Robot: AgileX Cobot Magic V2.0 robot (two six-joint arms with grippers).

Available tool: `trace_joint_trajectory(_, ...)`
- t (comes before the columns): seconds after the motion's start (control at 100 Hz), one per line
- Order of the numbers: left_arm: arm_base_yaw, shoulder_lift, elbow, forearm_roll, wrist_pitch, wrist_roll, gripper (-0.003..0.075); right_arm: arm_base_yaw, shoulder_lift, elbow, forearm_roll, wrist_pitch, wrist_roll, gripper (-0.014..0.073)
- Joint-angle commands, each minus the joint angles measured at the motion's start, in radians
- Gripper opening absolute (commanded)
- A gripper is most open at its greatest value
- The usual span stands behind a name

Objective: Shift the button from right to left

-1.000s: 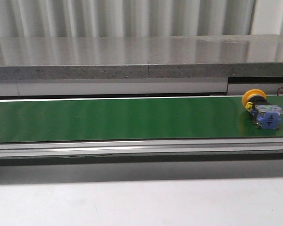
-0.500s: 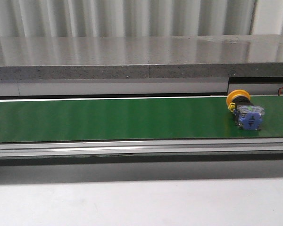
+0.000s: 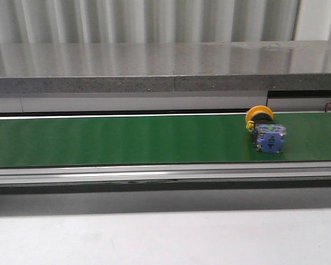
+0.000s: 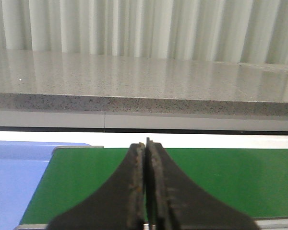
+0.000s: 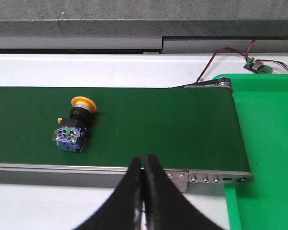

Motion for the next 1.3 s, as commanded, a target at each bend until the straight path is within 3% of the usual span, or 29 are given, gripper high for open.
trace_joint_trajectory(0.0,-0.009,-0.033,0.026,0.002,-0.092,-0.003,-0.0020,0.000,0.000,-0.027,0.010,-0.062,-0.011,-0.0067)
trace_joint_trajectory(0.2,-0.009,-0.033,0.002,0.002,-0.121,-0.003,-0.0020,0.000,0.000,-0.027,0.010,-0.062,-0.011,-0.0067)
trace_joint_trajectory(0.35,-0.009,0.007,-0.125,-0.023,-0.097,-0.003,-0.0020,0.000,0.000,-0.027,0.010,-0.062,-0.011,-0.0067)
trace_joint_trajectory(0.54,-0.009,0.186,-0.375,-0.100,0.110,-0.003,-0.0020,0.000,0.000,-0.027,0.010,-0.062,-0.011,-0.0067)
trace_joint_trajectory(0.73,-0.009,0.445,-0.649,-0.141,0.486,-0.003,-0.0020,0.000,0.000,-0.027,0.010,-0.062,-0.011,-0.0067)
trace_joint_trajectory(0.83,-0.009,0.564,-0.756,-0.148,0.603,-0.003,-0.0020,0.000,0.000,-0.027,0.010,-0.062,-0.011,-0.0067)
trace_joint_trajectory(1.0,-0.009,0.697,-0.840,-0.185,0.658,-0.003,-0.0020,0.000,0.000,-0.027,0.010,-0.062,-0.011,-0.0067)
trace_joint_trajectory(1.29,-0.009,0.793,-0.842,-0.189,0.675,0.005,-0.0003,0.000,0.000,-0.027,0.010,-0.062,-0.011,-0.0067)
